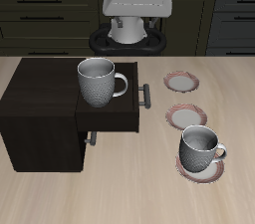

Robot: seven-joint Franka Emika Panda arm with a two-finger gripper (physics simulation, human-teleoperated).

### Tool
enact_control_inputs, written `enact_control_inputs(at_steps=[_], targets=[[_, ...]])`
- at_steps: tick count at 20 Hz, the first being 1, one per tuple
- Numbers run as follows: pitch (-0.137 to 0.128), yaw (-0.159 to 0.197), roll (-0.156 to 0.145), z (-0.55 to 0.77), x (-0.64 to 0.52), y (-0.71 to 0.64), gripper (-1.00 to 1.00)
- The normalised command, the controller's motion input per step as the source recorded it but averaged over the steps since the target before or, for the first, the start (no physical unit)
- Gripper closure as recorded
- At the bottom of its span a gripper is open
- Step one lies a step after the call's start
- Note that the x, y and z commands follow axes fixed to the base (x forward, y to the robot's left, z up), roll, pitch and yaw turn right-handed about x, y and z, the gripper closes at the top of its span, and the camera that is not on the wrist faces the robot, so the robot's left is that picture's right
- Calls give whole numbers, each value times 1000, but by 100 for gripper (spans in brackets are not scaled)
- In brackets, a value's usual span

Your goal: Place the porcelain mug that is in the drawer onto the middle plate relative to the robot

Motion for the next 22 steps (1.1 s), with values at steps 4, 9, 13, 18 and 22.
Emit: enact_control_inputs(at_steps=[4,9,13,18,22], targets=[[51,-22,61,21,162,-27,-100],[22,4,27,31,209,-38,-100],[24,2,22,97,479,-129,-100],[-11,8,-3,90,389,-120,-100],[-6,-26,-27,70,406,-108,-100]])
